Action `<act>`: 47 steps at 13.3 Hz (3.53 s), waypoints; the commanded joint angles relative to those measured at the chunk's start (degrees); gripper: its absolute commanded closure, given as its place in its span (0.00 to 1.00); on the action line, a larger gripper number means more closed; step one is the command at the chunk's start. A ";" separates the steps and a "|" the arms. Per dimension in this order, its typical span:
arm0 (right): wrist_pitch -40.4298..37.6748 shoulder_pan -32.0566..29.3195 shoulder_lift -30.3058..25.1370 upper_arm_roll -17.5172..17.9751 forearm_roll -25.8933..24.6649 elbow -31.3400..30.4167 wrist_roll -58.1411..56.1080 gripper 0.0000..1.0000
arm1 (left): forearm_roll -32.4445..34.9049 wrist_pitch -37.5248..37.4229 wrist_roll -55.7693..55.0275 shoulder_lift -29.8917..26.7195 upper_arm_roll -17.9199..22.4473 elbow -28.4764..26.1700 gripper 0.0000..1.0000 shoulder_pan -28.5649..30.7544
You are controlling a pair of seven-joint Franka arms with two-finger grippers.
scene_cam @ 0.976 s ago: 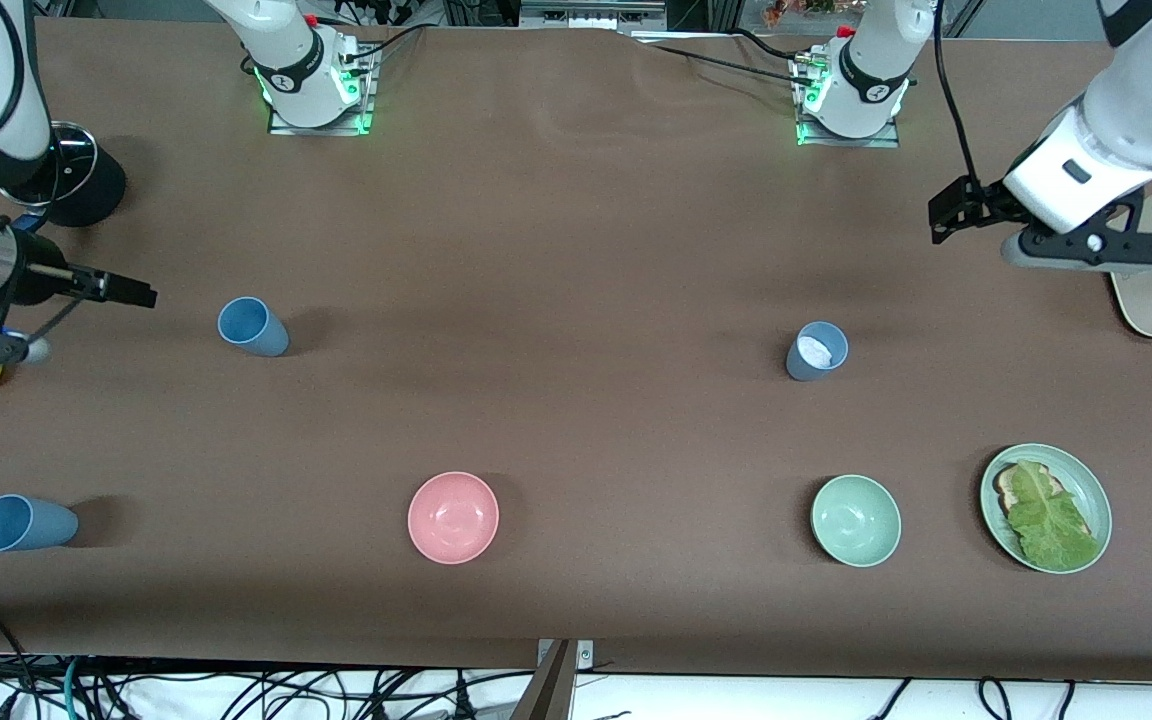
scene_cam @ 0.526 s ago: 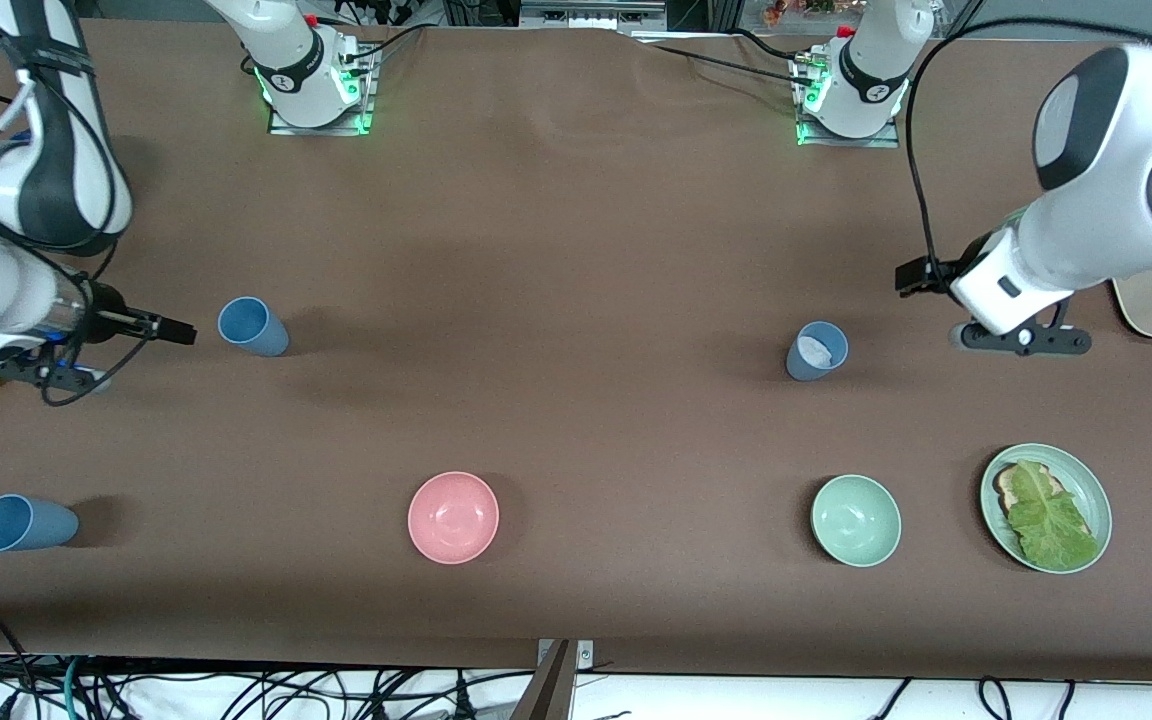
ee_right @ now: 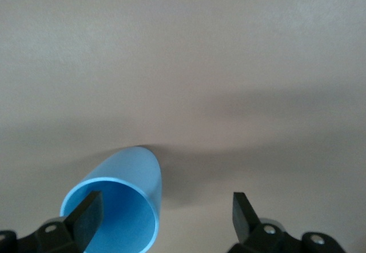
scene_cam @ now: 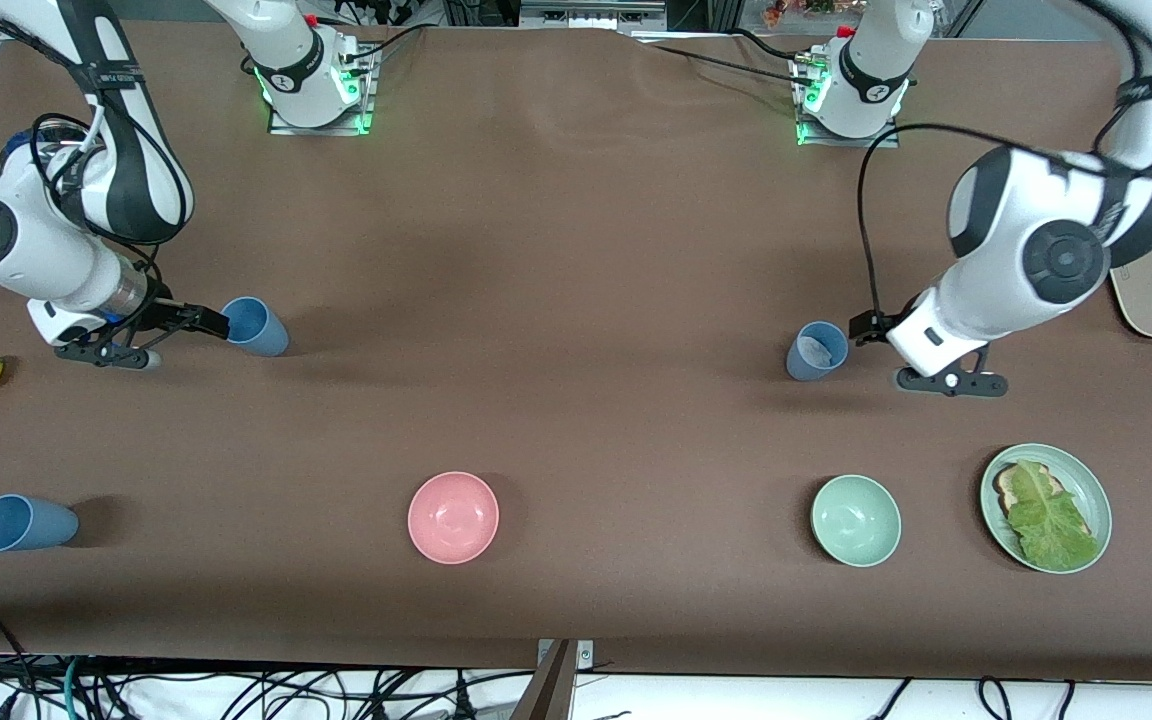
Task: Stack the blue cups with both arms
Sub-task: 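Lower the right gripper onto a blue cup while the left gripper grasps another, then set the left gripper's cup mid-table while the right gripper carries its cup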
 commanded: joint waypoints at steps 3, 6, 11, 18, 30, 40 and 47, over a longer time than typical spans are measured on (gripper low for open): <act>0.36 -0.31 -1.91 0.15 -0.72 -3.24 -0.80 0.00 | 1.49 16.28 0.46 -0.05 0.03 -11.41 0.00 -1.05; -1.66 -0.31 -1.82 0.15 -0.72 -3.15 -0.80 0.00 | 1.49 22.66 0.64 0.74 0.03 -15.23 0.07 -1.14; -3.69 -0.31 -1.55 0.15 -0.73 -3.15 -0.80 0.00 | 2.45 22.75 1.52 2.67 0.03 -14.26 1.00 -0.78; -2.46 -0.31 0.55 0.07 -0.73 -2.80 -0.80 0.00 | 2.37 12.23 0.64 2.32 -0.14 -6.28 1.00 -1.31; -1.32 -0.31 1.96 0.15 -0.73 -2.63 -0.80 0.92 | 0.43 1.92 -34.06 11.54 -11.40 13.50 1.00 -14.48; -13.41 5.99 3.28 0.68 0.24 9.73 2.52 1.00 | 0.26 10.18 -40.14 19.99 -11.40 15.97 0.69 -22.85; -22.93 23.13 8.54 0.68 2.60 25.83 24.47 1.00 | 0.87 -7.18 -34.72 9.80 -11.22 19.39 0.00 -18.73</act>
